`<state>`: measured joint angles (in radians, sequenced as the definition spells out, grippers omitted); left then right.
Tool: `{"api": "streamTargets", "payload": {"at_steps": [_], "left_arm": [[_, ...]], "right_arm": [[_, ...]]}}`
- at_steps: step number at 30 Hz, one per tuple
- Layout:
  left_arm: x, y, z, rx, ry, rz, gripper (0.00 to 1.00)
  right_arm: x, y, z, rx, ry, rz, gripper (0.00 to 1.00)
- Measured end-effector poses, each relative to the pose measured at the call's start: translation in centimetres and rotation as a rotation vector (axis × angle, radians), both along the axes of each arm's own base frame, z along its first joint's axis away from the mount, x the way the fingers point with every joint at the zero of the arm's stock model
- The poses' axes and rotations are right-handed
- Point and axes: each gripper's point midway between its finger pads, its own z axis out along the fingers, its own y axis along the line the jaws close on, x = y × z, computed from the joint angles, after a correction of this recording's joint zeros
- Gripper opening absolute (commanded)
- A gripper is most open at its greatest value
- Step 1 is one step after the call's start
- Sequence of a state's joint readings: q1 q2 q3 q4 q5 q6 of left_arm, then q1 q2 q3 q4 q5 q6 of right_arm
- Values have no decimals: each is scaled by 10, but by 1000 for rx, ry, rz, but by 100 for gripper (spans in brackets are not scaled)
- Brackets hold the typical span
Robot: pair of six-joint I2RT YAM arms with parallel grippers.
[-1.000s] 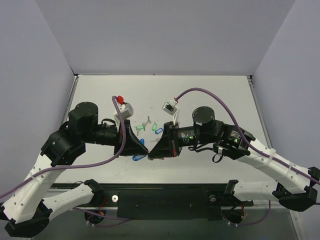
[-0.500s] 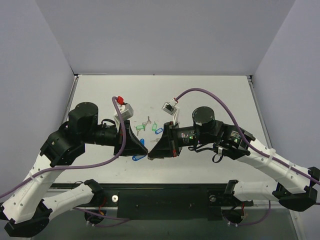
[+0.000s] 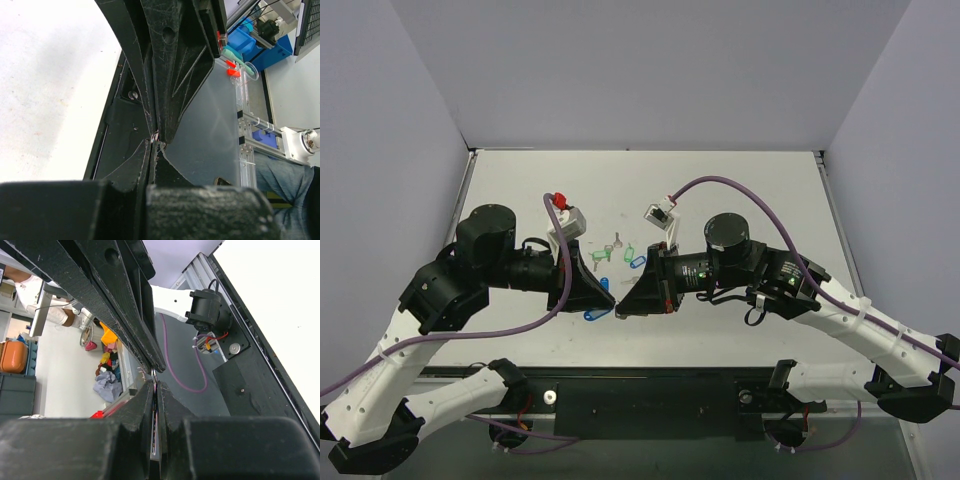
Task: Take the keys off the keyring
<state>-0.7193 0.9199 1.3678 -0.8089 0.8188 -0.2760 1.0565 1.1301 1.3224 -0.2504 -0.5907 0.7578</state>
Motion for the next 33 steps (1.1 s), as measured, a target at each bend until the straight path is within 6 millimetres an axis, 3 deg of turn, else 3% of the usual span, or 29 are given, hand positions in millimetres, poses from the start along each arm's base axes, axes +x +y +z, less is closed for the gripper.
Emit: {"api": "streamTargets", "payload": {"at_steps": [2, 3, 4, 6, 8, 13, 16, 21, 29, 33], "left_arm": [[0, 0, 0, -1, 0, -1, 2], [-1, 0, 0, -1, 0, -2, 9], [-1, 0, 0, -2, 2, -4, 37], [0, 0, 1, -2, 2, -1, 68], [-4, 4, -3, 18, 32, 8, 76], [2, 13, -1, 22, 50, 134, 76], [9, 22, 12, -26, 37, 246, 72], [4, 27, 39, -264, 55, 311, 63], [23, 9, 26, -475, 223, 344, 57], [25, 10, 35, -534, 253, 351, 53]], "right_arm": [[0, 0, 0, 0, 0, 0, 0], [0, 0, 0, 0, 0, 0, 0], [0, 0, 0, 0, 0, 0, 0], [0, 0, 0, 1, 0, 0, 0], [2, -1, 2, 4, -5, -10, 0], [3, -6, 8, 21, -19, -28, 0], [3, -8, 12, 31, -26, -33, 0], [3, -8, 18, 43, -33, -33, 0], [6, -6, 34, 81, -56, -43, 0], [8, -3, 39, 100, -58, -53, 0]]}}
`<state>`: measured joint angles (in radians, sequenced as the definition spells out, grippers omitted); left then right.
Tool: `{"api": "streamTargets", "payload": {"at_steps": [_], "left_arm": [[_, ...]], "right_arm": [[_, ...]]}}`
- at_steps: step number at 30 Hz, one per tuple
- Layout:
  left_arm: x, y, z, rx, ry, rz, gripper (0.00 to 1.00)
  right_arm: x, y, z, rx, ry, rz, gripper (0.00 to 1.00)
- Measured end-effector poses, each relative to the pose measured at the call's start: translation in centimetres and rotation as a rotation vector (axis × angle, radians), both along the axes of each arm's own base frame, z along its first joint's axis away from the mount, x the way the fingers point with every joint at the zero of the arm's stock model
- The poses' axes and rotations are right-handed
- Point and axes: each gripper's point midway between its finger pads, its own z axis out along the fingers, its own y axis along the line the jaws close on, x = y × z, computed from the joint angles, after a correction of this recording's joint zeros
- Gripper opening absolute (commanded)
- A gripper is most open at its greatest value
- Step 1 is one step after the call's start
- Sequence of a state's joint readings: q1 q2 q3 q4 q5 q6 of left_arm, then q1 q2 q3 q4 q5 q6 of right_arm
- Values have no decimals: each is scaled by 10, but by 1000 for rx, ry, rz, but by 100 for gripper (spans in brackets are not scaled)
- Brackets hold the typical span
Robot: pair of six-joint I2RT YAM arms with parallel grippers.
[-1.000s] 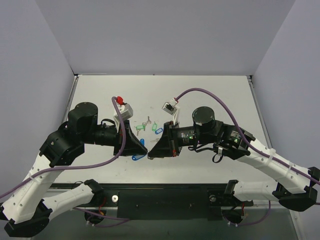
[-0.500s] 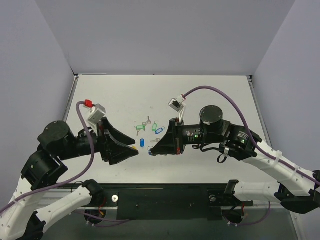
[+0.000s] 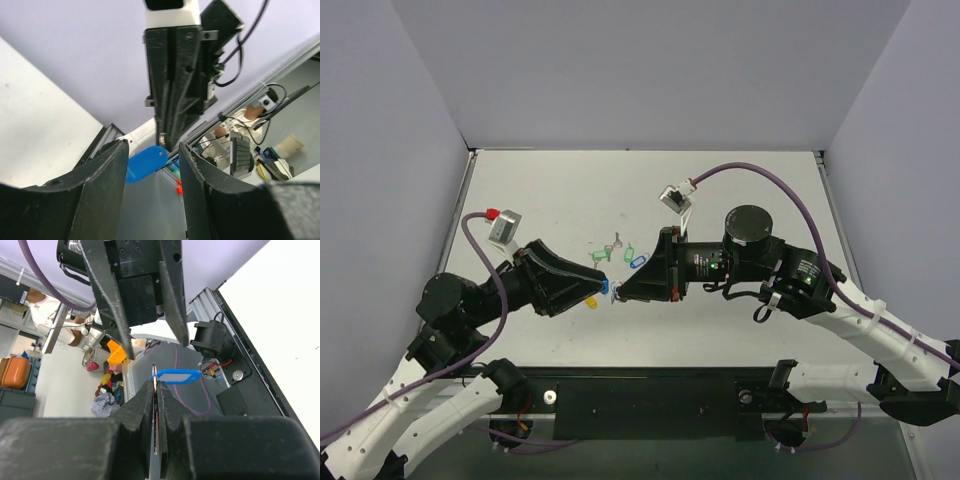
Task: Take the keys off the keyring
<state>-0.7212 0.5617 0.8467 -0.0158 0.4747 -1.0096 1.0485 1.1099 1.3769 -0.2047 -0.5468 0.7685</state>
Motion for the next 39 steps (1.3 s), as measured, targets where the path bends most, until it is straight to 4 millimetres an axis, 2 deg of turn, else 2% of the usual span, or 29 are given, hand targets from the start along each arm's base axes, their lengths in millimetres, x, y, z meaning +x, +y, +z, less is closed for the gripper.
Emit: {"api": "streamTargets", "payload": {"at_steps": [4, 7, 21, 25, 26, 27, 33, 39], "left_arm": [[-8, 6, 21, -74, -42, -8, 49], [-11, 9, 27, -98, -58, -12, 48], [-9, 1, 17, -76, -31, -33, 40], [-7, -4, 13, -62, -13, -42, 21], [-7, -4, 13, -61, -11, -44, 7], [-7, -5, 12, -59, -10, -45, 0], [-8, -6, 10, -47, -17, -47, 0], [-13, -8, 10, 62, -41, -63, 0]], "right_arm": [[1, 2, 6, 26, -1, -3, 0], [2, 4, 8, 34, 0, -4, 0], [6, 12, 9, 47, 17, -6, 0], [7, 14, 7, 43, 22, -6, 0], [7, 15, 7, 42, 23, -6, 0], [7, 15, 6, 41, 25, -5, 0], [4, 14, 6, 41, 27, 9, 0], [0, 12, 4, 27, 30, 34, 0]]}}
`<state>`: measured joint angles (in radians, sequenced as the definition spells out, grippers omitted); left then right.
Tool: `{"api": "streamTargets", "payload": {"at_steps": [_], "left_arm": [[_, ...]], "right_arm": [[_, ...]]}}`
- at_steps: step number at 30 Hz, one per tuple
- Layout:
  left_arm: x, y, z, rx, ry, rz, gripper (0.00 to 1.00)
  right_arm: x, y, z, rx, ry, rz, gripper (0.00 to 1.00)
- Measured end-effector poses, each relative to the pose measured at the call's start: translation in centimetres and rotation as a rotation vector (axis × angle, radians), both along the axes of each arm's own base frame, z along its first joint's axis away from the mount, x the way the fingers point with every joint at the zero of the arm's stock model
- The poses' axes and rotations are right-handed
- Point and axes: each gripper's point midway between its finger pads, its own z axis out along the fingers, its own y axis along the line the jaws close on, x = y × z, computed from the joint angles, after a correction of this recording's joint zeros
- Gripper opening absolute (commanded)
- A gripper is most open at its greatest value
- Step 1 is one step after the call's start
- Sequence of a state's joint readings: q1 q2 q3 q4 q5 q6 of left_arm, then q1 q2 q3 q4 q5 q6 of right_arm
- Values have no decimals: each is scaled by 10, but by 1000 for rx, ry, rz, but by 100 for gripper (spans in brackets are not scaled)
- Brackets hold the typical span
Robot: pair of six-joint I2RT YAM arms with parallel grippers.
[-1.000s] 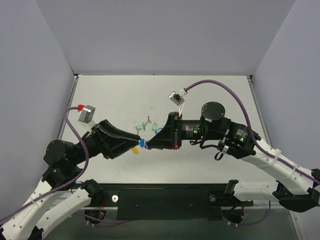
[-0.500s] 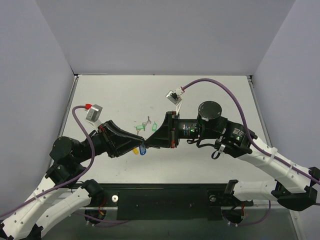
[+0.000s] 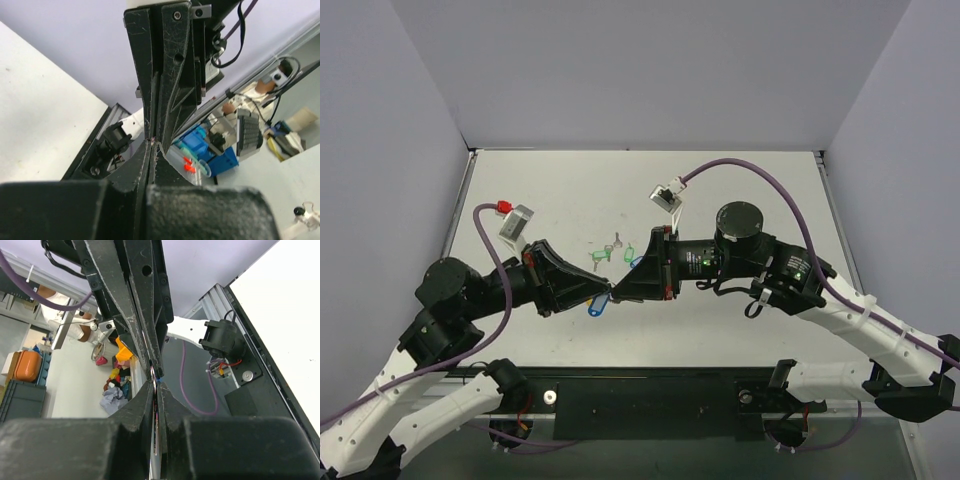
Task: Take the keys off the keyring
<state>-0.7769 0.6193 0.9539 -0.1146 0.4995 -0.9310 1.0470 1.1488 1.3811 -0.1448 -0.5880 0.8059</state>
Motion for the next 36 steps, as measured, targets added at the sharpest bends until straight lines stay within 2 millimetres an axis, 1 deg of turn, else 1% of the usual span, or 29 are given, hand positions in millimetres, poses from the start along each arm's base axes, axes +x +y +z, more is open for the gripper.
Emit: {"api": "streamTargets", "payload": {"at_steps": [6, 10, 13, 18, 26, 36], "left_arm": [[-11, -6, -2, 120, -60, -93, 0], [-15, -10, -10, 186, -83, -153, 0], [-19, -13, -17, 211, -91, -195, 0], [-24, -15, -23, 239, -104, -251, 0], [-29, -16, -27, 302, -142, -320, 0], [-38, -14, -36, 363, -149, -414, 0]], "right_arm": [[-8, -6, -3, -34, -7, 39, 0], [-13, -9, -10, -65, 2, 62, 0], [-16, -11, -16, -91, 14, 74, 0], [-20, -14, -23, -120, 28, 91, 0], [-24, -16, -25, -137, 32, 114, 0], [-33, -15, -33, -181, 51, 167, 0]]}}
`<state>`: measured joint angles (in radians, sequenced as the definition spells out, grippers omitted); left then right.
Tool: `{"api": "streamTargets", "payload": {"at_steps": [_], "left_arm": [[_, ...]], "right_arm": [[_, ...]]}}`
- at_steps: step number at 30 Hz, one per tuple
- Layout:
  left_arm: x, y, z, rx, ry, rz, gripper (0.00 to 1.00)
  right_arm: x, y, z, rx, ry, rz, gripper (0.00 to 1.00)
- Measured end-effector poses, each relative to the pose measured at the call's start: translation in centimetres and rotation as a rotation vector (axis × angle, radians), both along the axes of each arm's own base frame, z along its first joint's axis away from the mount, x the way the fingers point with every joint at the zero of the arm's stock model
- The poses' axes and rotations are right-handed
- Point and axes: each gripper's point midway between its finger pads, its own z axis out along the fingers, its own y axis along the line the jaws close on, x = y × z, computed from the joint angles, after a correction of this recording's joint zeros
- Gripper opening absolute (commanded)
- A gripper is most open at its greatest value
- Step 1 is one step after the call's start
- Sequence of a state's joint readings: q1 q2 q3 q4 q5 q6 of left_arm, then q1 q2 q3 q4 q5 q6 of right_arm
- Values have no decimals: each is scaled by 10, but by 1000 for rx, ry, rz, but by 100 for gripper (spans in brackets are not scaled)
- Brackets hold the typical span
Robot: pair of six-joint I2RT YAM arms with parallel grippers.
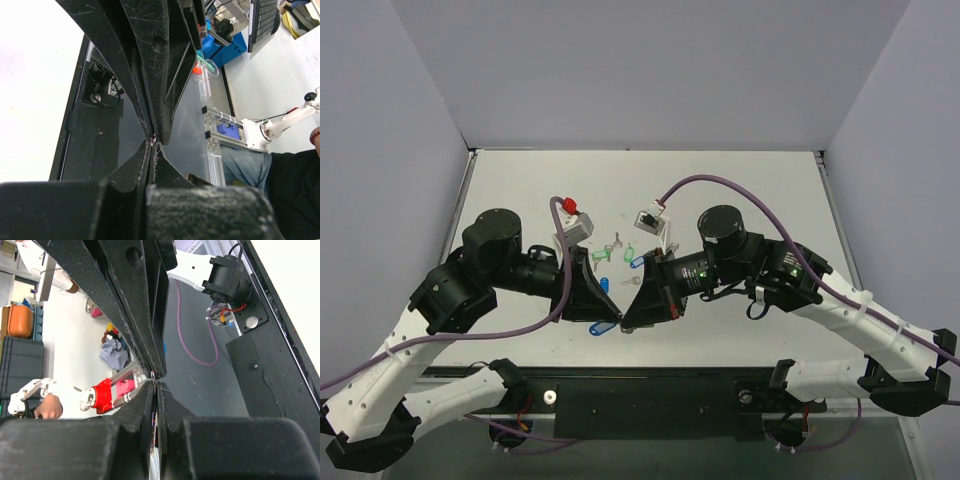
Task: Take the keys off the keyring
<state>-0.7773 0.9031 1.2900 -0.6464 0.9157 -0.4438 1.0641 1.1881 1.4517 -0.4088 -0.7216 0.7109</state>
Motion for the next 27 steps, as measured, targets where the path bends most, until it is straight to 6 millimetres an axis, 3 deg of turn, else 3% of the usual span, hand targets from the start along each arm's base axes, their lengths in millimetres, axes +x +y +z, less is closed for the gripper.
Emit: {"api": "streamTargets", "payload": {"at_steps": [3, 5, 6, 8, 10, 16, 22, 27], "left_arm": [[-1, -1, -2, 13, 5, -18, 0], [-1, -1, -3, 19, 6, -17, 16], [0, 0, -2, 23, 3, -9, 38], [2, 1, 0, 30, -7, 8, 62], [1, 6, -1, 49, -1, 39, 71], [15, 29, 12, 15, -55, 286, 70], [23, 58, 19, -263, -31, 531, 67], [39, 66, 20, -392, 26, 649, 64]], "right_arm": [[0, -1, -2, -11, -2, 4, 0], [-1, -1, -3, -13, -4, 6, 0], [0, -1, -3, -13, -5, 5, 0], [1, -1, -1, -5, -13, 2, 0], [4, -1, 2, 1, -24, -11, 0], [9, -2, 13, 23, -57, -36, 0], [15, -3, 17, 31, -75, -71, 0], [23, 2, 26, 65, -73, -121, 0]]}}
